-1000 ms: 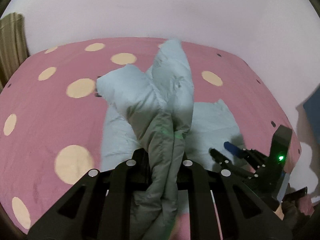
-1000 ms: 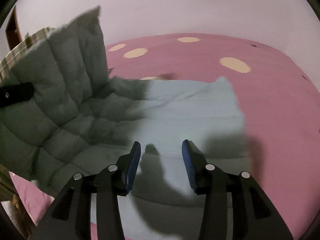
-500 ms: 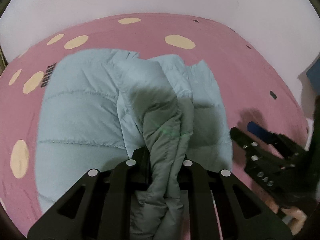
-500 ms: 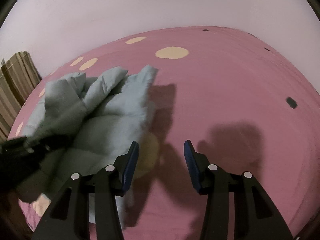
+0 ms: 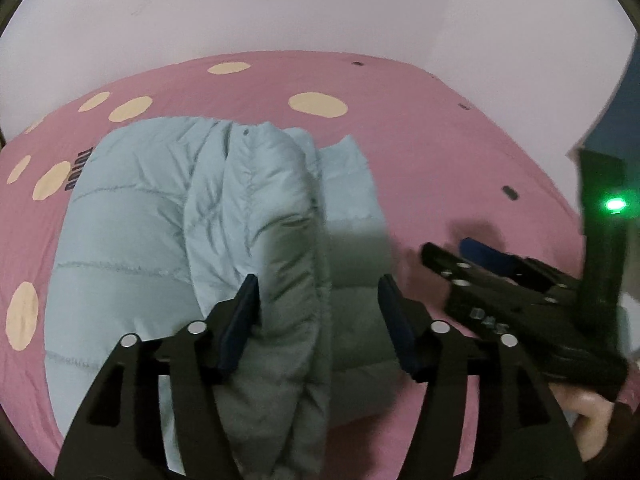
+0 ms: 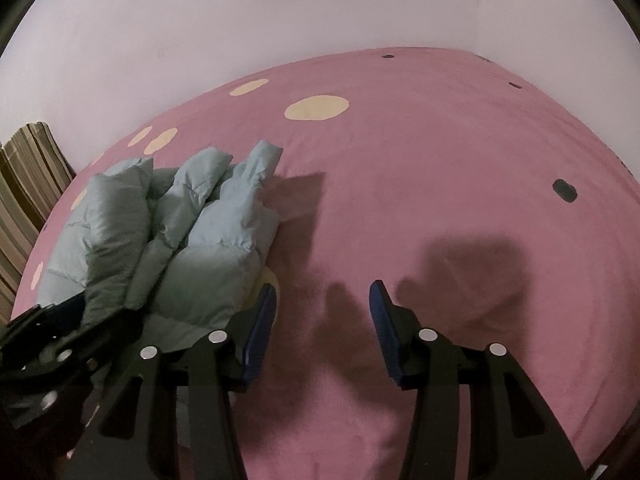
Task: Fold large clothes
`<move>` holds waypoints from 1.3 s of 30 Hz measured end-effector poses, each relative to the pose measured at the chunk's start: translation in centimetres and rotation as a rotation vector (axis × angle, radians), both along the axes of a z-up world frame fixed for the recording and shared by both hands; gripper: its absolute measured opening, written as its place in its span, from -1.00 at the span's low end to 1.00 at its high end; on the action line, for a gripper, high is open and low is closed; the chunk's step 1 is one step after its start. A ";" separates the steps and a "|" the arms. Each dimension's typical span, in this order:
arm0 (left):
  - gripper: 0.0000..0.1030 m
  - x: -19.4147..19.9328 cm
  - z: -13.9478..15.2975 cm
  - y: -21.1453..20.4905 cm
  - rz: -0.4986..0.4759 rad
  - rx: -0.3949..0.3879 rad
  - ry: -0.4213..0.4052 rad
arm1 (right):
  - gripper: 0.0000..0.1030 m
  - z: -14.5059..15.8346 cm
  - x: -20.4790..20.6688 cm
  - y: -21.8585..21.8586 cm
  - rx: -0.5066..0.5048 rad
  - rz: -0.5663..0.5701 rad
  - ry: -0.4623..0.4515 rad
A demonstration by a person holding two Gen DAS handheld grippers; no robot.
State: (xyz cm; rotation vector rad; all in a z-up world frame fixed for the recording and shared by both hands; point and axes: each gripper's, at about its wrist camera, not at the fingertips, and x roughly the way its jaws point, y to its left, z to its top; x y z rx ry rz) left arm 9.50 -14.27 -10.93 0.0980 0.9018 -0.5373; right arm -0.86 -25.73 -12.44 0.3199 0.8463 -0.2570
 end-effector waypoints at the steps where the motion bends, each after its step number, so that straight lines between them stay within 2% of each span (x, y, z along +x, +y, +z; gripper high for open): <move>1: 0.21 -0.4 0.5 0.2 -0.004 -0.017 -0.001 | 0.03 0.1 -0.1 0.1 -0.004 -0.001 -0.003; 7: 0.40 -2.3 3.9 2.6 0.004 -0.075 -0.069 | 0.03 1.3 -0.8 0.6 -0.003 0.006 -0.015; 11: 0.52 -1.9 5.4 6.5 0.091 -0.084 -0.122 | 0.03 2.4 -0.6 1.6 0.008 0.028 -0.031; 13: 0.57 -0.9 5.6 9.4 0.169 -0.072 -0.148 | 0.03 3.0 -0.3 2.5 0.021 0.047 -0.042; 15: 0.58 0.3 5.3 11.9 0.246 -0.048 -0.157 | 0.04 3.5 0.2 3.2 0.026 0.067 -0.048; 17: 0.61 1.6 4.4 14.7 0.317 -0.027 -0.149 | 0.17 3.9 1.1 4.4 0.024 0.091 -0.056; 22: 0.61 4.2 2.1 19.2 0.413 -0.004 -0.105 | 0.23 4.6 3.7 6.8 0.065 0.139 -0.071; 29: 0.62 5.6 -1.2 20.9 0.390 -0.066 -0.029 | 0.29 3.5 7.7 9.0 0.065 0.149 -0.032; 33: 0.62 5.6 -2.4 20.8 0.360 -0.092 -0.014 | 0.28 1.9 9.4 8.9 0.158 0.143 0.019; 34: 0.62 5.6 -2.5 20.7 0.355 -0.100 -0.012 | 0.10 1.5 9.6 8.8 0.172 0.140 0.027; 35: 0.62 5.7 -2.5 20.7 0.347 -0.112 -0.009 | -0.25 1.3 9.6 8.8 0.178 0.141 0.032; 38: 0.62 5.9 -2.3 20.5 0.322 -0.133 -0.006 | -0.62 1.1 9.6 8.7 0.207 0.163 0.034; 39: 0.62 5.7 -1.9 20.3 0.307 -0.147 -0.008 | -0.65 1.3 9.4 8.4 0.198 0.164 0.029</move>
